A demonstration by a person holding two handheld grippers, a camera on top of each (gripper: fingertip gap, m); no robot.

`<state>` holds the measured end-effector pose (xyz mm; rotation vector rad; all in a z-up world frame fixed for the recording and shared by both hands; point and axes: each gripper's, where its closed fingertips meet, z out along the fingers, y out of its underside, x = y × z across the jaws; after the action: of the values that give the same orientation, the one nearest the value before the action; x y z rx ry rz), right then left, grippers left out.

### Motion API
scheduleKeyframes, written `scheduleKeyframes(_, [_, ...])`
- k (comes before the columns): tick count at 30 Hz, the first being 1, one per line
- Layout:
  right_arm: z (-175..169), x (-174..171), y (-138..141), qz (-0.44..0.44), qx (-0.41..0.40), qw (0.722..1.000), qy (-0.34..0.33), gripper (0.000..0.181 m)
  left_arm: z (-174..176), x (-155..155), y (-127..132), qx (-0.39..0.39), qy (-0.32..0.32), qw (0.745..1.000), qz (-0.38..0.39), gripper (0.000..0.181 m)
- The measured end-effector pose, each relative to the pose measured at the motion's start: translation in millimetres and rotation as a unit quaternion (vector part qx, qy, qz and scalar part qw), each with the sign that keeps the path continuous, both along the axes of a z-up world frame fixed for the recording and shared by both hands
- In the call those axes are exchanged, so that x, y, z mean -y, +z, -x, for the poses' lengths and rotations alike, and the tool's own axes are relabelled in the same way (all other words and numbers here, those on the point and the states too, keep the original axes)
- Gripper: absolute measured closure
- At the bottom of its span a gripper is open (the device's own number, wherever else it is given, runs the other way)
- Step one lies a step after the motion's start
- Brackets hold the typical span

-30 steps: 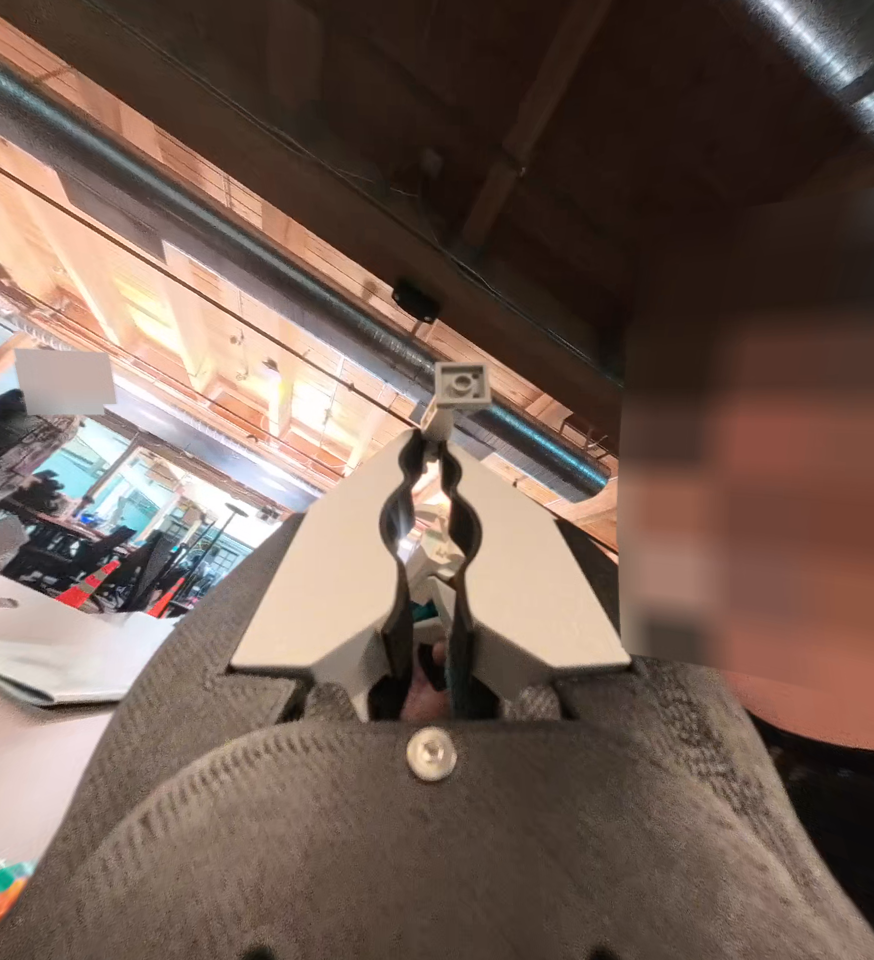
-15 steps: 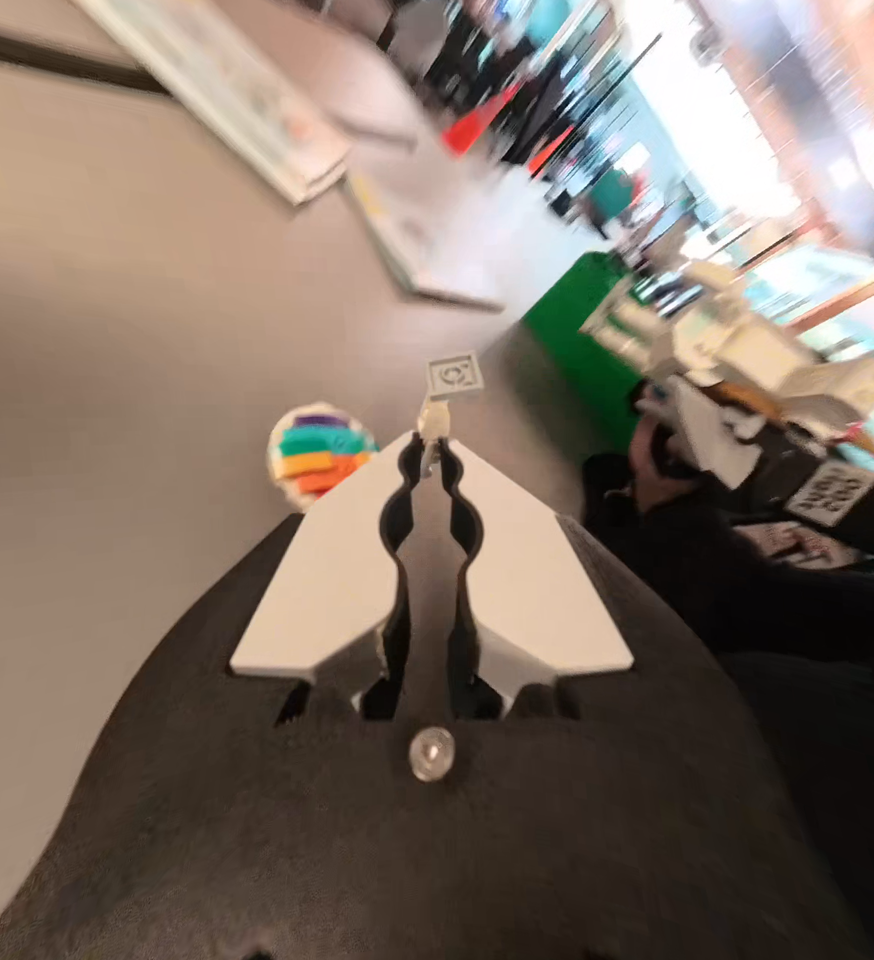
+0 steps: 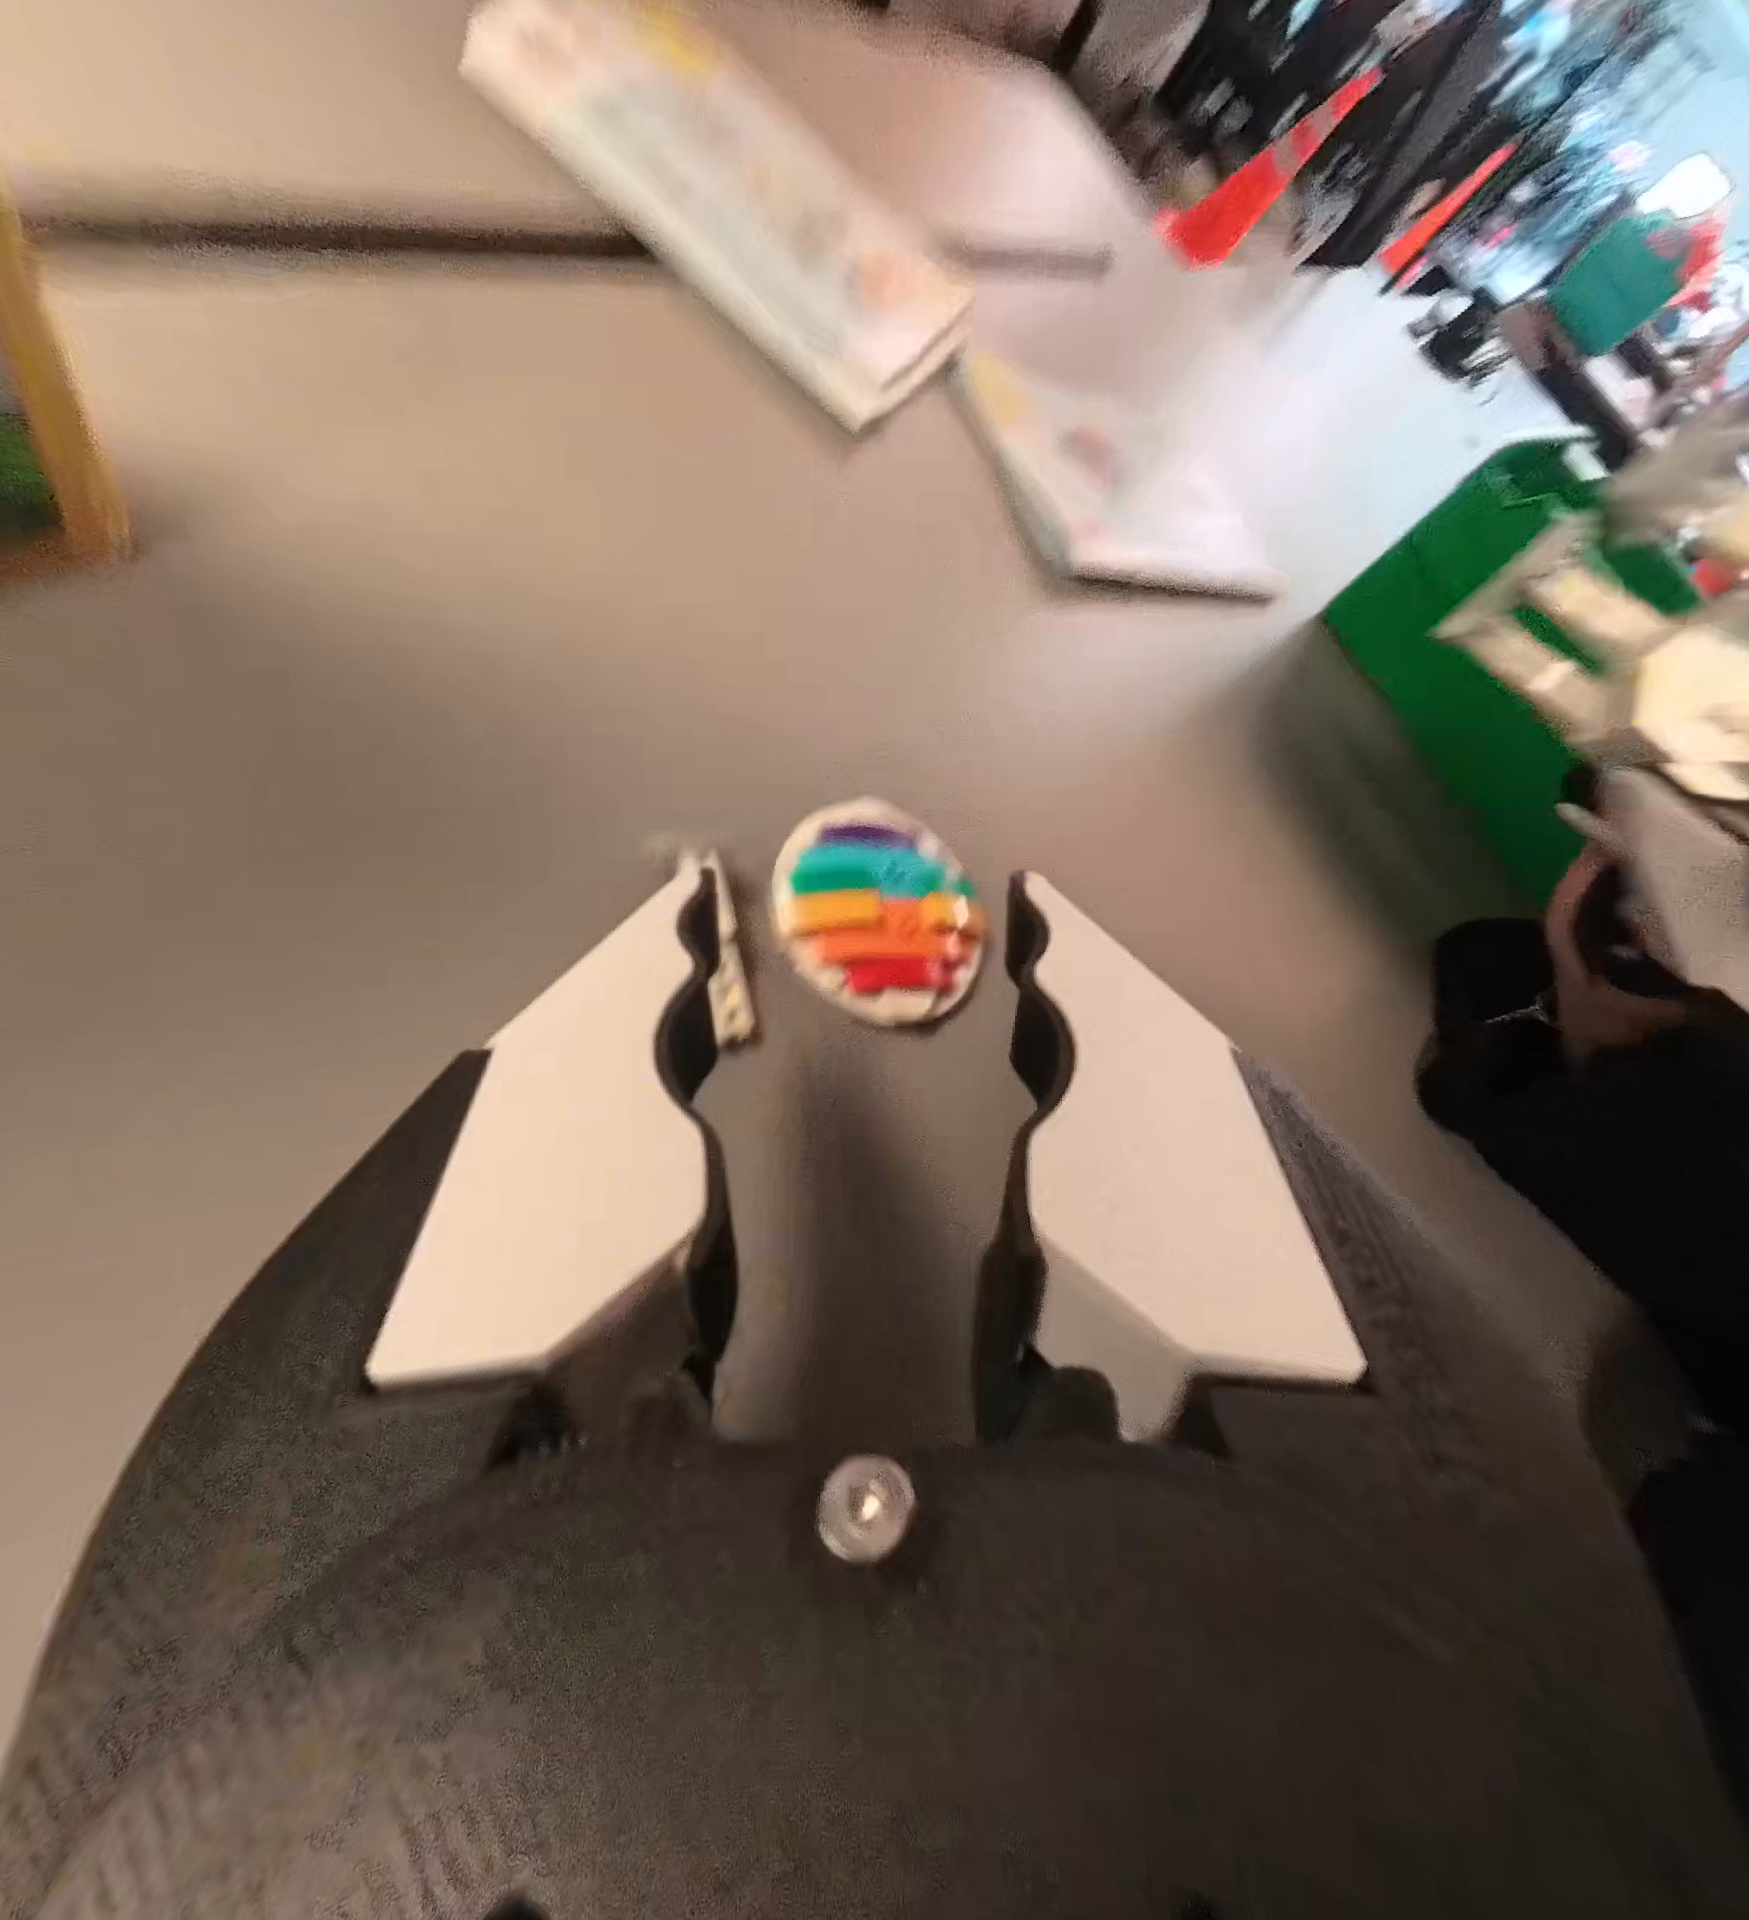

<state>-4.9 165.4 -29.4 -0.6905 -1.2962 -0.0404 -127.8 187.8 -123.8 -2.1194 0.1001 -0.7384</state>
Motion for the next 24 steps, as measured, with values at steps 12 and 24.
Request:
scheduleKeyframes(12, [9.9, 19.9, -28.0, -0.053, 0.124, 0.990, 0.037, 0.149, -97.1, 37.5, 70.8, -0.405, -0.180, 0.777, -0.447, 0.136])
scheduleKeyframes(24, [12.7, 35.6, -26.8, 0.024, 0.091, 0.991, 0.097, 0.149, -84.1, 28.1, 68.7, -0.449, -0.137, 0.743, -0.477, 0.131])
